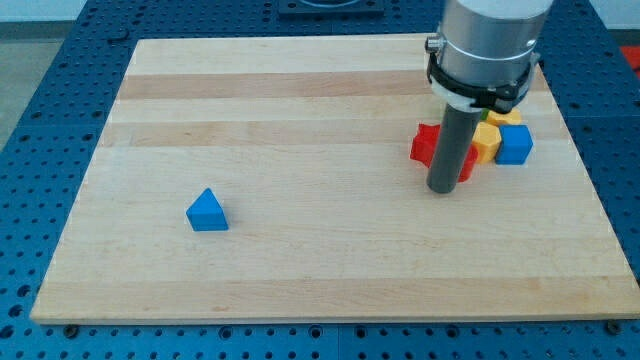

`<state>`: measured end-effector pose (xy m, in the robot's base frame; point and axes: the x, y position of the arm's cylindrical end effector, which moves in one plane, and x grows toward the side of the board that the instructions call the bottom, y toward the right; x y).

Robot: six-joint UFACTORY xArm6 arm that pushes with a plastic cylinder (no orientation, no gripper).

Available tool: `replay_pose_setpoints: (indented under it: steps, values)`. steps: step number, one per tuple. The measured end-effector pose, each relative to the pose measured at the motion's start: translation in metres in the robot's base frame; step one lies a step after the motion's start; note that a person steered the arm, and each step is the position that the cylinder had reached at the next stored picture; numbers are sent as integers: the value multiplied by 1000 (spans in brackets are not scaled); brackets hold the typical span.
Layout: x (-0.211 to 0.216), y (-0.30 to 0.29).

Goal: Slide the blue triangle to the center

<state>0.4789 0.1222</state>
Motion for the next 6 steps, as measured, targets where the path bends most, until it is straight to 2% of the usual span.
replay_pose_setpoints:
  steps: [1, 2, 4, 5, 6]
  values:
    - [38, -8]
    - [77, -73]
    - [110, -253]
    - [97, -329]
    - [67, -344]
